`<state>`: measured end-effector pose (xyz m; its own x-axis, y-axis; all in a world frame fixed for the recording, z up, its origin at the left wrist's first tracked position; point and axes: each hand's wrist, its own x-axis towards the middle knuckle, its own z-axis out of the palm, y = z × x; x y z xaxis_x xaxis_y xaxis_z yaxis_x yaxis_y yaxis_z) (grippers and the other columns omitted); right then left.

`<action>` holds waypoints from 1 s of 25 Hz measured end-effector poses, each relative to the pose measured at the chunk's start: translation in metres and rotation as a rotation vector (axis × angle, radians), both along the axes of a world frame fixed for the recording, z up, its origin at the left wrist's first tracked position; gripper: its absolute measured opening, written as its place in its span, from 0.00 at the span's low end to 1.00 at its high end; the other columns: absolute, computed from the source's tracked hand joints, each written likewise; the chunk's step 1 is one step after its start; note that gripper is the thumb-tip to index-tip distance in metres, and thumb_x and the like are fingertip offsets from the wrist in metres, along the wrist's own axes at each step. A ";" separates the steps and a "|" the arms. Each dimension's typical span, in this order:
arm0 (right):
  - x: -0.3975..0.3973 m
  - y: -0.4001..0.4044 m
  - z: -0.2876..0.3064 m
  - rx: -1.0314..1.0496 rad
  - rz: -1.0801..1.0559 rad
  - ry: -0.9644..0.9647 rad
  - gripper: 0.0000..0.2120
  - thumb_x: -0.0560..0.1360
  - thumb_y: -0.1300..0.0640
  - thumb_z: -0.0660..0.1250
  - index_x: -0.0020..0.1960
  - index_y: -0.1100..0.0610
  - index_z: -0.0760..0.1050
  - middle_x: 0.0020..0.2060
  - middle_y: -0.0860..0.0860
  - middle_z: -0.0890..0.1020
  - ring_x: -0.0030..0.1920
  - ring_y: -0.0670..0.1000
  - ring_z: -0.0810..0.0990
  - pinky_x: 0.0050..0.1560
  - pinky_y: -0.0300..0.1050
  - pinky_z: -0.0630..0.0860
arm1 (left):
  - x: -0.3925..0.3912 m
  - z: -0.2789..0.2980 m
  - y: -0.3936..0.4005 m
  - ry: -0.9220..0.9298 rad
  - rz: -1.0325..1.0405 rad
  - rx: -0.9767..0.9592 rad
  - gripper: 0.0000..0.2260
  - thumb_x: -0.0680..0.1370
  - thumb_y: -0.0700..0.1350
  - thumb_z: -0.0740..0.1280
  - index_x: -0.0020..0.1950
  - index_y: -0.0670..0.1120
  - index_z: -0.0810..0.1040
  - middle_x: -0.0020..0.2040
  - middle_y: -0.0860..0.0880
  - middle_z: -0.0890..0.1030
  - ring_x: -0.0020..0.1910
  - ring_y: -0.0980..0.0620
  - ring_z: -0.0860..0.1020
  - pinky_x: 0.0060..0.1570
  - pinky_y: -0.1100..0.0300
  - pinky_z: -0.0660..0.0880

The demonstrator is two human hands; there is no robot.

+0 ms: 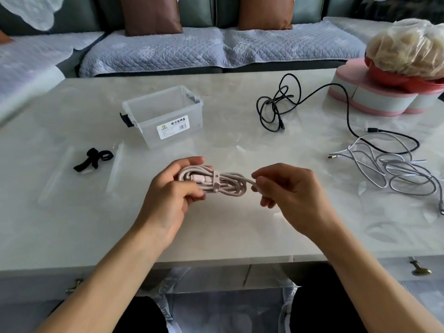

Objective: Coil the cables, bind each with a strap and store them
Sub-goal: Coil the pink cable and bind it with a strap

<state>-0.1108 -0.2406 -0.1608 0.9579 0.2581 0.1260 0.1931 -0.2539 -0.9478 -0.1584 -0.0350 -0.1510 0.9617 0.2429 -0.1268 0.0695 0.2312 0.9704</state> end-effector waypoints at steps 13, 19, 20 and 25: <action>0.014 0.031 0.003 0.142 0.097 0.085 0.06 0.79 0.59 0.66 0.54 0.51 0.80 0.41 0.54 0.85 0.38 0.52 0.85 0.37 0.47 0.80 | 0.008 -0.003 0.008 -0.029 0.025 0.114 0.17 0.76 0.27 0.64 0.54 0.47 0.81 0.51 0.46 0.86 0.51 0.47 0.83 0.47 0.58 0.79; 0.027 0.051 0.009 0.168 0.008 0.219 0.07 0.77 0.60 0.67 0.44 0.60 0.82 0.35 0.54 0.85 0.32 0.51 0.82 0.37 0.48 0.80 | 0.008 -0.002 0.010 -0.130 0.212 0.595 0.17 0.72 0.32 0.74 0.48 0.55 0.82 0.44 0.54 0.86 0.45 0.56 0.84 0.49 0.63 0.79; 0.029 0.055 0.011 0.180 -0.004 0.273 0.08 0.77 0.59 0.67 0.43 0.60 0.82 0.34 0.53 0.85 0.32 0.51 0.82 0.36 0.46 0.79 | 0.008 0.000 0.010 -0.179 0.231 0.651 0.17 0.71 0.32 0.74 0.47 0.56 0.82 0.44 0.55 0.86 0.45 0.57 0.84 0.49 0.64 0.79; 0.040 0.059 0.021 0.191 0.108 0.406 0.08 0.78 0.56 0.67 0.49 0.61 0.81 0.44 0.57 0.85 0.46 0.52 0.84 0.46 0.49 0.83 | 0.012 0.002 0.021 -0.199 0.328 0.206 0.10 0.69 0.43 0.76 0.49 0.49 0.84 0.41 0.50 0.86 0.42 0.53 0.84 0.49 0.56 0.80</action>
<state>-0.0707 -0.1818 -0.1401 0.9084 0.3677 -0.1989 -0.1877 -0.0663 -0.9800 -0.1467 -0.0140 -0.1492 0.8299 0.5409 0.1366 -0.1685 0.0096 0.9857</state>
